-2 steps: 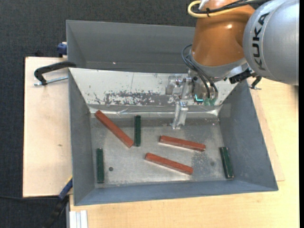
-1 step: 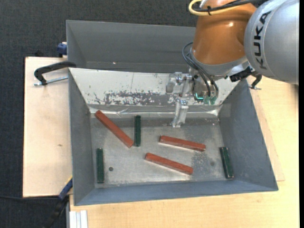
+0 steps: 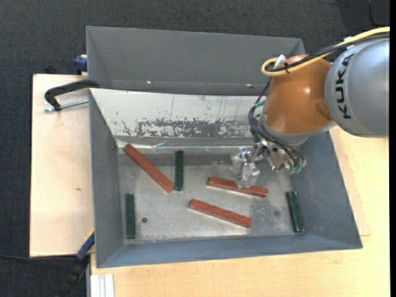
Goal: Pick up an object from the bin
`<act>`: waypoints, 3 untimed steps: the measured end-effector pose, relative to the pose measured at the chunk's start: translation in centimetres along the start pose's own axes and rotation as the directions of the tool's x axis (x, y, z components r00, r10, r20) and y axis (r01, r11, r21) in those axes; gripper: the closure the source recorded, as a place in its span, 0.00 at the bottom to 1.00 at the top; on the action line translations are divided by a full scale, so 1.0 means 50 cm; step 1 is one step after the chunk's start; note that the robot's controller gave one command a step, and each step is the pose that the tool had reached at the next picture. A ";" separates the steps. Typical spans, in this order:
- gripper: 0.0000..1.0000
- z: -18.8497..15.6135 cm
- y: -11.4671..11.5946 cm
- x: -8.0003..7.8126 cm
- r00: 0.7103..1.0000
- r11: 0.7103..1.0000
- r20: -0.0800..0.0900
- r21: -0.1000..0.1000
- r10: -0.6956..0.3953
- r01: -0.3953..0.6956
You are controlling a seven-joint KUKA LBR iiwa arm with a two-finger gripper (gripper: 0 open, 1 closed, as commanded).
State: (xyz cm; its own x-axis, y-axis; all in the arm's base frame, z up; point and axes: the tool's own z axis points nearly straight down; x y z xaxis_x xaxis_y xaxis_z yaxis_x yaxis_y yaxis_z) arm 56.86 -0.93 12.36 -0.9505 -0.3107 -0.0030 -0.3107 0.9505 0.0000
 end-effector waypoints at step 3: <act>1.00 0.106 -0.016 0.025 0.991 0.991 -0.003 -0.001 0.134 -0.134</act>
Offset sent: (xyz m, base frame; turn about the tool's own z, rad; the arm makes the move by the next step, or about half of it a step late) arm 0.0000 0.0000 0.0000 0.0000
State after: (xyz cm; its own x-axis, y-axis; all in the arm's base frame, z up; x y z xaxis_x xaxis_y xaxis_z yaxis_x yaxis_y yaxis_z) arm 55.92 -2.06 7.08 -0.9835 -0.1807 0.0000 -0.1807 0.9835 0.0015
